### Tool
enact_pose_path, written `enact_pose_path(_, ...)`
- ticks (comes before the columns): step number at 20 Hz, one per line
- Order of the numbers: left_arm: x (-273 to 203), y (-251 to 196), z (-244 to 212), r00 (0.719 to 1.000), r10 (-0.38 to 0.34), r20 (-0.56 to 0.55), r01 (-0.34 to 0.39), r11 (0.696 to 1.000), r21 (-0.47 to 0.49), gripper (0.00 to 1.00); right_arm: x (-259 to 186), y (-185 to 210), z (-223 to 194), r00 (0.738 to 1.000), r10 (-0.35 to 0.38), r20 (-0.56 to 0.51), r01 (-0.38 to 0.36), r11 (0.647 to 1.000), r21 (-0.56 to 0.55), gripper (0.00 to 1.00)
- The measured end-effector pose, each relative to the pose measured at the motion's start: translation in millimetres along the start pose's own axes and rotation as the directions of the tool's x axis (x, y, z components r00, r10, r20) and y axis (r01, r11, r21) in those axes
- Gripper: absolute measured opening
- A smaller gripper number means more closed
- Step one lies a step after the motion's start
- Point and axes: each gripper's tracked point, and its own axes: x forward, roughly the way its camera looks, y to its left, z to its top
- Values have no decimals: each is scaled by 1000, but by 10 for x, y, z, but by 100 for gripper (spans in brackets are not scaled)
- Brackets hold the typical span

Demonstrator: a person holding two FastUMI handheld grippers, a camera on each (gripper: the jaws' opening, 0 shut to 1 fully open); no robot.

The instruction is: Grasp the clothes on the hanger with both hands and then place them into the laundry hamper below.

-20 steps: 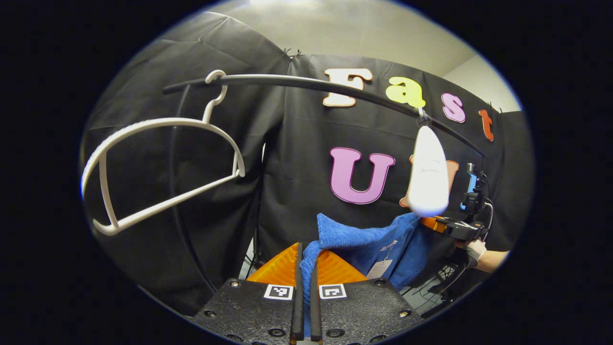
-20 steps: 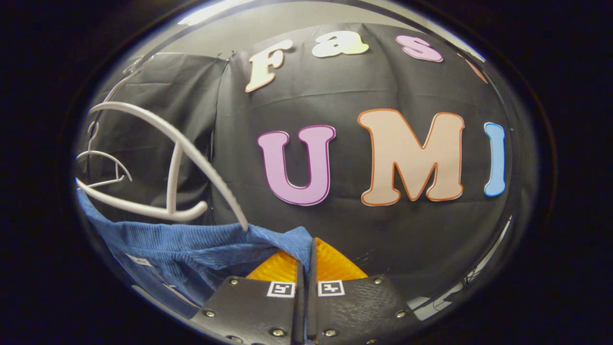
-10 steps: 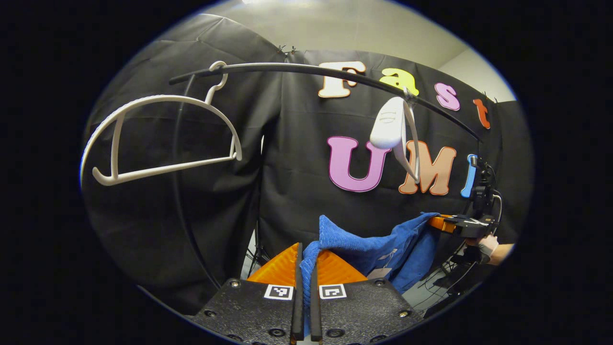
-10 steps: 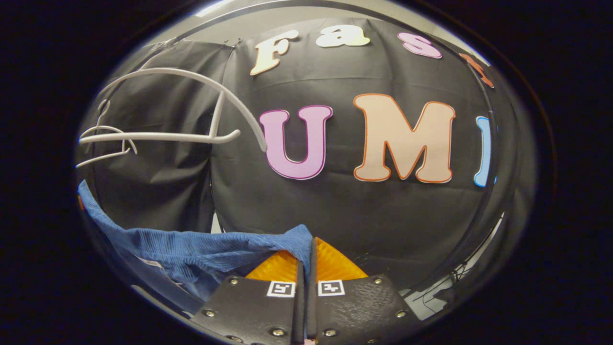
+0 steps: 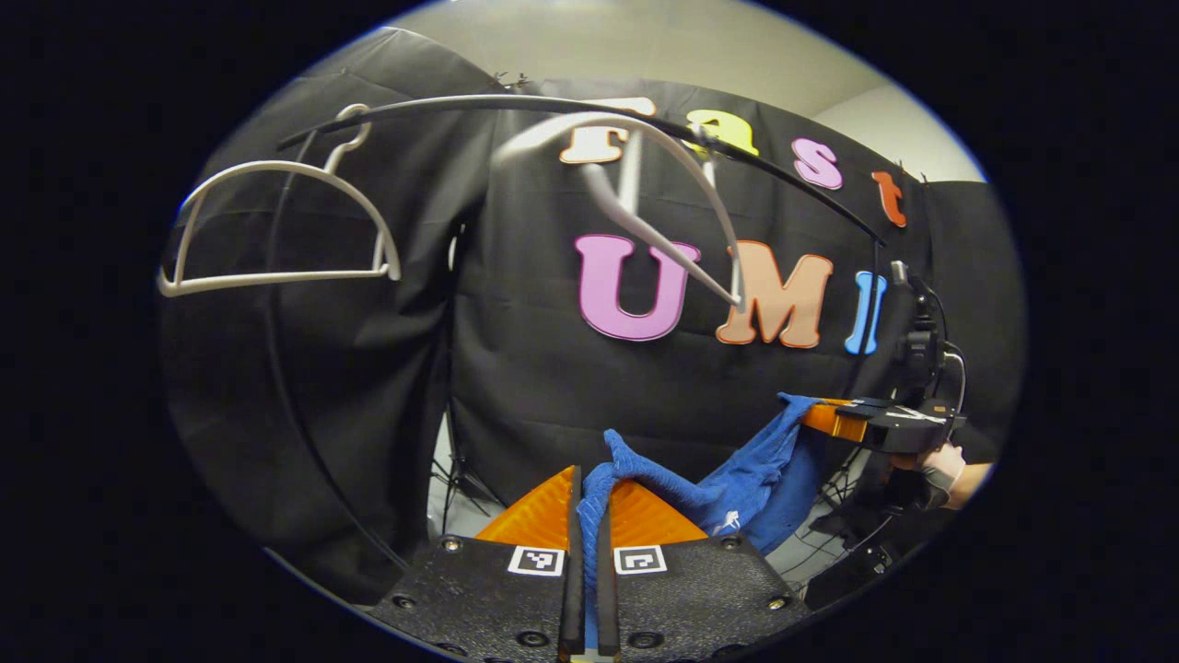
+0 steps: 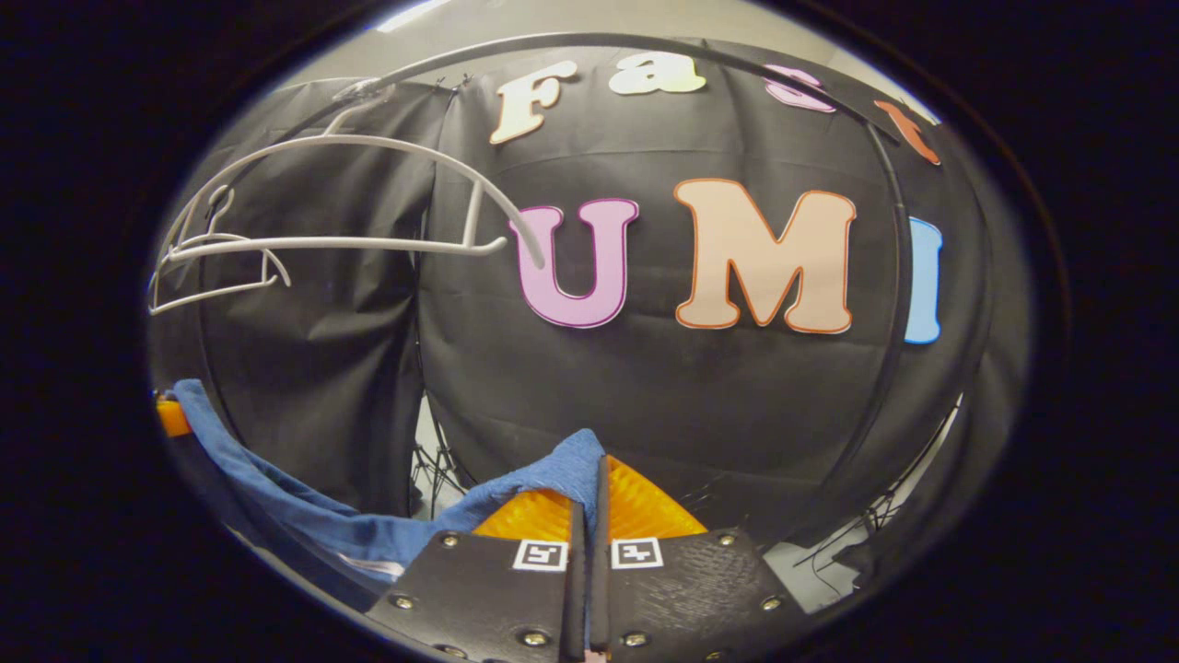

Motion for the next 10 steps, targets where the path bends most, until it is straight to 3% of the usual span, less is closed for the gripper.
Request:
enact_pose_path(5,287,-715,132,986,-166,14,166,986,23,6,-250,166,147,999,38,26,-37,999,-21,4)
enact_pose_path(10,481,-1444,454,942,-329,72,325,944,58,5,-404,177,388,996,57,71,-57,998,-3,3)
